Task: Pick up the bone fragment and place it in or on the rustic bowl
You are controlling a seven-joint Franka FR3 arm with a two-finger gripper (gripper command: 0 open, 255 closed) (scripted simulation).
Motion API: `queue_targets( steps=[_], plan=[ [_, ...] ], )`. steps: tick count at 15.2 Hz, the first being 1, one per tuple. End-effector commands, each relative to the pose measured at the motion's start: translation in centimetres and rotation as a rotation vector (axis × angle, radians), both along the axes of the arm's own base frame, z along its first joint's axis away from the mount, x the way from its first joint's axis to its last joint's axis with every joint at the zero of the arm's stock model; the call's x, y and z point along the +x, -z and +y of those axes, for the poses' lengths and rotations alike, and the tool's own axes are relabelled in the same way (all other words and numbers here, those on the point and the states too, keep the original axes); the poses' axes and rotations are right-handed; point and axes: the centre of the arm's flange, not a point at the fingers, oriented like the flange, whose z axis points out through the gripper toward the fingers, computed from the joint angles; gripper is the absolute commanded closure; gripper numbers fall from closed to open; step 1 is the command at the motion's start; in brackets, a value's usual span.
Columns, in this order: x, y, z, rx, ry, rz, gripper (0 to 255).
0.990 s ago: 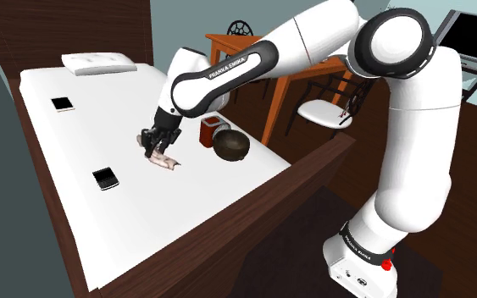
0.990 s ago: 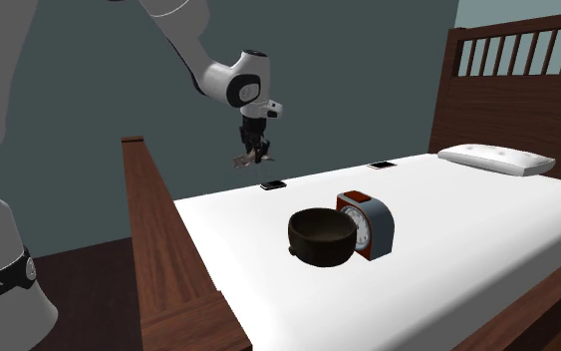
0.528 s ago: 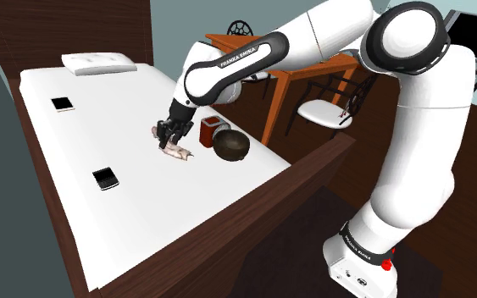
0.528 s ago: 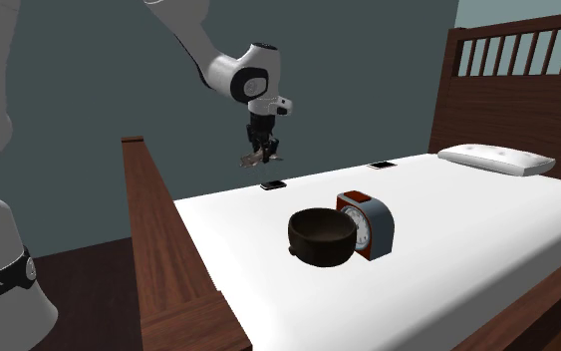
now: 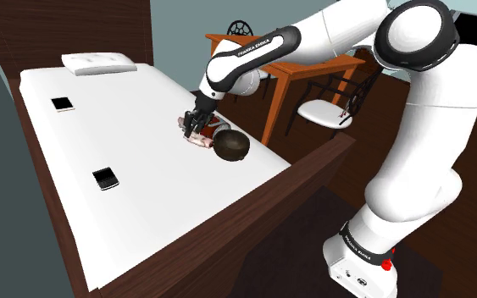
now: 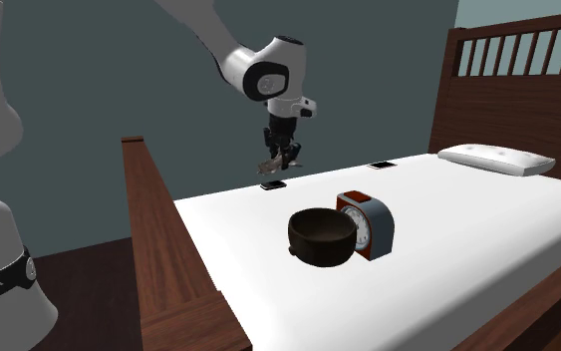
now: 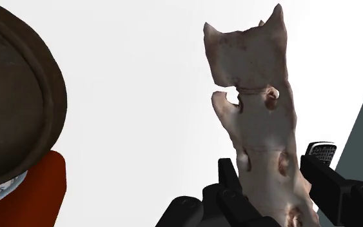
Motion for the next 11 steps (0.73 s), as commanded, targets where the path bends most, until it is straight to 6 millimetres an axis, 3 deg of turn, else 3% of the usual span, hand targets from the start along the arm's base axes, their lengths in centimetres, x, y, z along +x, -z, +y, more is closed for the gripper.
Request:
queue_targets(
  steps=[1, 11],
  plan=[
    [-0.2, 0.1, -3.0, 0.000, -0.001, 0.000, 255],
    [1.0, -0.1, -16.1, 0.000, -0.001, 0.000, 255]
  ],
)
